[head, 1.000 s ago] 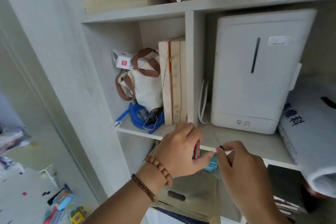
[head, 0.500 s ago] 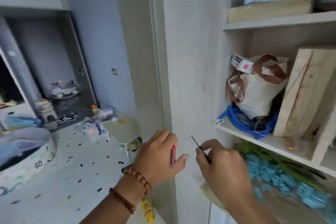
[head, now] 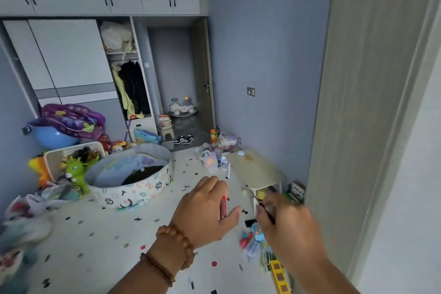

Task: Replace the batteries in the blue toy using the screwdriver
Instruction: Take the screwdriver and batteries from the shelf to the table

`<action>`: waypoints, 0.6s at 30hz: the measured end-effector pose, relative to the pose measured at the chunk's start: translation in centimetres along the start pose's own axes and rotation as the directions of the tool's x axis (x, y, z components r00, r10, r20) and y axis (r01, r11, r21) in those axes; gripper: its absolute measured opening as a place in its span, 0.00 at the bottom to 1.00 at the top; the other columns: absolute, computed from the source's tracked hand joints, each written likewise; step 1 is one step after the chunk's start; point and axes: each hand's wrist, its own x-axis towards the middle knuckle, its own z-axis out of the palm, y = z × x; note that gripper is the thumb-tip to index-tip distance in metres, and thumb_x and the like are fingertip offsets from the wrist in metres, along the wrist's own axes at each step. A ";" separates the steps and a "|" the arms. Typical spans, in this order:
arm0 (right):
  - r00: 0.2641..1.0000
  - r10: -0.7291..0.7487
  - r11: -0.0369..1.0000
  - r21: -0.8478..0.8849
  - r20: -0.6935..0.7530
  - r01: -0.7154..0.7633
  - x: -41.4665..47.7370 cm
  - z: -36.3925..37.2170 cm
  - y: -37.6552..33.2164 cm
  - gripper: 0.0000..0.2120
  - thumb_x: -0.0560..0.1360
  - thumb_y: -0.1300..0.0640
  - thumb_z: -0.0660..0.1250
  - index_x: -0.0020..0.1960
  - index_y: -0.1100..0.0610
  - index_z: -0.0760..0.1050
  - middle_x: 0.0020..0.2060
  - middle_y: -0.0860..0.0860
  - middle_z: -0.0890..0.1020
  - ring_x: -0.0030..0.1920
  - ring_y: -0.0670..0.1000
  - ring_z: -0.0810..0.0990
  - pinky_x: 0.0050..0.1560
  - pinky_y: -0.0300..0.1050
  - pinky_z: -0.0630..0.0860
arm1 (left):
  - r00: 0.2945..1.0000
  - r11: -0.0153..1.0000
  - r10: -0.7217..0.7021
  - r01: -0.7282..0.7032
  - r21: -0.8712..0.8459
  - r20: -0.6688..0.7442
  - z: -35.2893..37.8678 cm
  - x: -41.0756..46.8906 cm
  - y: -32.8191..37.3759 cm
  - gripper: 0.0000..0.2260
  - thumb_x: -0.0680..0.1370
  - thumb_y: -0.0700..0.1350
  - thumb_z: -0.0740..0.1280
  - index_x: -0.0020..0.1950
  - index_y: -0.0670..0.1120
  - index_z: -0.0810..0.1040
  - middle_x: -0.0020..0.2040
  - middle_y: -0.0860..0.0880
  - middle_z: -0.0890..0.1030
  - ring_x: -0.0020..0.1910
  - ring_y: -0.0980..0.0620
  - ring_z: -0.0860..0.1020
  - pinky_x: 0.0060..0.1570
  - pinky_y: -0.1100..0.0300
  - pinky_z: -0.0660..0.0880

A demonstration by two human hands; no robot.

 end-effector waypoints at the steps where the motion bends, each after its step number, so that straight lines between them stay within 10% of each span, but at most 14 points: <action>1: 1.000 -0.011 1.000 -0.001 0.002 0.011 1.1 1.1 -0.6 0.11 0.76 0.42 0.61 0.50 0.46 0.77 0.30 0.47 0.83 0.34 0.51 0.83 0.33 0.45 0.79 | 1.000 1.000 -0.013 0.013 -0.001 -0.012 0.2 0.3 -1.5 0.17 0.72 0.60 0.68 0.41 0.46 0.73 0.38 0.51 0.73 0.40 0.50 0.75 0.32 0.54 0.77; 18: 0.997 -0.029 0.999 0.033 0.069 0.027 31.6 22.7 -2.1 0.12 0.76 0.39 0.58 0.52 0.44 0.75 0.27 0.46 0.82 0.33 0.48 0.82 0.36 0.44 0.80 | 0.991 0.985 -0.130 0.127 0.116 0.017 14.9 17.5 -26.3 0.17 0.74 0.64 0.64 0.45 0.50 0.76 0.40 0.53 0.76 0.39 0.56 0.71 0.34 0.62 0.76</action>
